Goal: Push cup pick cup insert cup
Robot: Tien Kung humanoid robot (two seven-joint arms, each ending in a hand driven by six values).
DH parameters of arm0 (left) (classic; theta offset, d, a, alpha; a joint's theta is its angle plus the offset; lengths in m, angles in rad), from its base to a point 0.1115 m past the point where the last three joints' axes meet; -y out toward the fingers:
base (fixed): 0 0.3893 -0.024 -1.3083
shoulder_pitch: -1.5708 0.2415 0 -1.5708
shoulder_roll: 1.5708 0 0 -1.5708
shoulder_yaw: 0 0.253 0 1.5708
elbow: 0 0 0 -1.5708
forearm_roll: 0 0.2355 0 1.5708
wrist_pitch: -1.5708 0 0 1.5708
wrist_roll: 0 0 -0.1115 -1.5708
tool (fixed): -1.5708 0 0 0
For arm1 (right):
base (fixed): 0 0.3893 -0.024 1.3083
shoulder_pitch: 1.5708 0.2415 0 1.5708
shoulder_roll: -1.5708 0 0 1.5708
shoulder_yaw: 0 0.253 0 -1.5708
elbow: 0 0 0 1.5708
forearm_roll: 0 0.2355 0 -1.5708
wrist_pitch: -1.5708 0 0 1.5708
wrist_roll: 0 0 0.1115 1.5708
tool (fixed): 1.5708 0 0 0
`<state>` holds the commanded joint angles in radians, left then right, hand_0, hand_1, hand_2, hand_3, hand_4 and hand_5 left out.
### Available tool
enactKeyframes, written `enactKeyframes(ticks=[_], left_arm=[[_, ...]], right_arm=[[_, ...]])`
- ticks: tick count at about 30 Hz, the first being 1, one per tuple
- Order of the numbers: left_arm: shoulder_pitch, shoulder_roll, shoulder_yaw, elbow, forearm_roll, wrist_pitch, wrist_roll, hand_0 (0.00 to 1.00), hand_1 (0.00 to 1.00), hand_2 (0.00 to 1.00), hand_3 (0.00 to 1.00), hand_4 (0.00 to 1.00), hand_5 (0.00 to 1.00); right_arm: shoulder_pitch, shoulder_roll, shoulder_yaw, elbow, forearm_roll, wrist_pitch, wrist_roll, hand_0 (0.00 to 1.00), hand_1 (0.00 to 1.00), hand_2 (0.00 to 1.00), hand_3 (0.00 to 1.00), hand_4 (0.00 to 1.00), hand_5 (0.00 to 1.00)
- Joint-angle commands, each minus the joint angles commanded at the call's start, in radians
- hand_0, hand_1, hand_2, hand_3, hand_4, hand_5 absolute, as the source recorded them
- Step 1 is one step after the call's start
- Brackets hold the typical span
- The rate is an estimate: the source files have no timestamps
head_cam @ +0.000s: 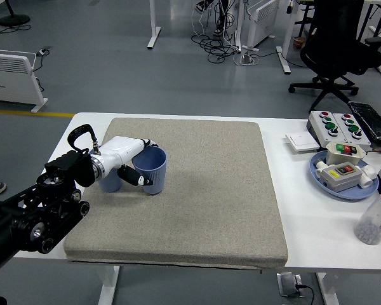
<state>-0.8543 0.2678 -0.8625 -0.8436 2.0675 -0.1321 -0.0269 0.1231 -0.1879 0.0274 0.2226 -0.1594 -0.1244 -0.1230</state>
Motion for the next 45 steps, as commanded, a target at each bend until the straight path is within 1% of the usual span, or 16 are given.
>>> enactKeyframes(ticks=[1,4,6,7,8,12,13,16,18,19,22,23,28,33,39,45], left_arm=[[0.001,0.001,-0.007,-0.007,-0.001,-0.005,0.002,0.418,0.52,0.53,0.611,0.647,0.191],[0.002,0.005,-0.024,-0.025,0.0,-0.02,0.008,0.418,0.52,0.53,0.611,0.647,0.191],[0.002,0.01,-0.046,-0.053,-0.005,-0.039,0.016,0.418,0.52,0.53,0.611,0.647,0.191],[0.001,0.011,-0.05,-0.06,-0.006,-0.043,0.017,0.428,0.517,0.522,0.601,0.609,0.2],[0.001,0.013,-0.054,-0.065,-0.007,-0.046,0.018,0.428,0.517,0.522,0.601,0.609,0.2],[-0.006,0.027,-0.076,-0.118,-0.029,-0.078,0.031,0.428,0.517,0.522,0.601,0.609,0.2],[-0.007,0.03,-0.079,-0.126,-0.034,-0.085,0.033,0.431,0.513,0.513,0.627,0.598,0.189],[-0.015,0.046,-0.096,-0.155,-0.057,-0.112,0.044,0.431,0.513,0.513,0.627,0.598,0.189],[-0.026,0.068,-0.119,-0.186,-0.083,-0.142,0.056,0.431,0.513,0.513,0.627,0.598,0.189],[-0.03,0.077,-0.127,-0.197,-0.092,-0.155,0.06,0.432,0.513,0.515,0.643,0.632,0.209],[-0.044,0.109,-0.15,-0.223,-0.124,-0.196,0.069,0.432,0.513,0.515,0.643,0.632,0.209],[-0.046,0.114,-0.153,-0.226,-0.128,-0.201,0.07,0.432,0.513,0.515,0.643,0.632,0.209],[-0.064,0.172,-0.179,-0.236,-0.153,-0.237,0.078,0.433,0.514,0.52,0.65,0.63,0.198],[-0.055,0.226,-0.207,-0.233,-0.157,-0.27,0.088,0.434,0.517,0.523,0.67,0.619,0.206],[-0.039,0.258,-0.232,-0.214,-0.134,-0.282,0.094,0.435,0.519,0.523,0.667,0.618,0.207],[-0.015,0.269,-0.245,-0.189,-0.122,-0.279,0.094,0.435,0.519,0.524,0.666,0.616,0.206]], right_arm=[[0.0,0.0,0.0,0.0,0.0,0.0,0.0,0.739,0.679,0.728,0.612,0.208,0.405],[0.0,0.0,0.0,0.0,0.0,0.0,0.0,0.739,0.679,0.728,0.612,0.208,0.405],[-0.001,0.0,-0.001,0.0,0.002,-0.001,0.001,0.739,0.679,0.728,0.612,0.208,0.405],[-0.001,0.0,-0.001,0.0,0.002,-0.001,0.001,0.739,0.679,0.728,0.611,0.207,0.404],[-0.001,0.0,0.0,0.0,0.002,-0.001,0.0,0.739,0.679,0.728,0.611,0.207,0.404],[-0.003,0.001,0.002,0.0,0.0,-0.001,-0.001,0.739,0.679,0.728,0.611,0.207,0.404],[-0.003,0.001,0.002,0.0,0.0,-0.001,-0.001,0.739,0.678,0.728,0.611,0.207,0.404],[-0.005,0.001,0.003,0.0,-0.001,-0.001,-0.002,0.739,0.678,0.728,0.611,0.207,0.404],[-0.008,0.002,0.004,0.0,-0.001,-0.001,-0.002,0.739,0.678,0.728,0.611,0.207,0.404],[-0.008,0.002,0.004,0.0,-0.001,-0.001,-0.002,0.739,0.678,0.727,0.611,0.206,0.403],[-0.01,0.002,0.004,0.0,0.0,-0.001,-0.003,0.739,0.678,0.727,0.611,0.206,0.403],[-0.011,0.002,0.004,0.0,0.001,-0.001,-0.003,0.739,0.678,0.727,0.611,0.206,0.403],[-0.013,0.002,0.005,0.0,-0.001,-0.001,-0.004,0.739,0.678,0.727,0.611,0.206,0.404],[-0.015,0.003,0.003,0.0,0.005,-0.001,-0.003,0.738,0.678,0.727,0.611,0.206,0.403],[-0.013,0.003,0.001,0.0,0.009,-0.002,-0.002,0.738,0.678,0.727,0.611,0.205,0.401],[-0.01,0.004,0.001,0.0,0.011,-0.002,-0.002,0.738,0.678,0.727,0.611,0.206,0.401]])
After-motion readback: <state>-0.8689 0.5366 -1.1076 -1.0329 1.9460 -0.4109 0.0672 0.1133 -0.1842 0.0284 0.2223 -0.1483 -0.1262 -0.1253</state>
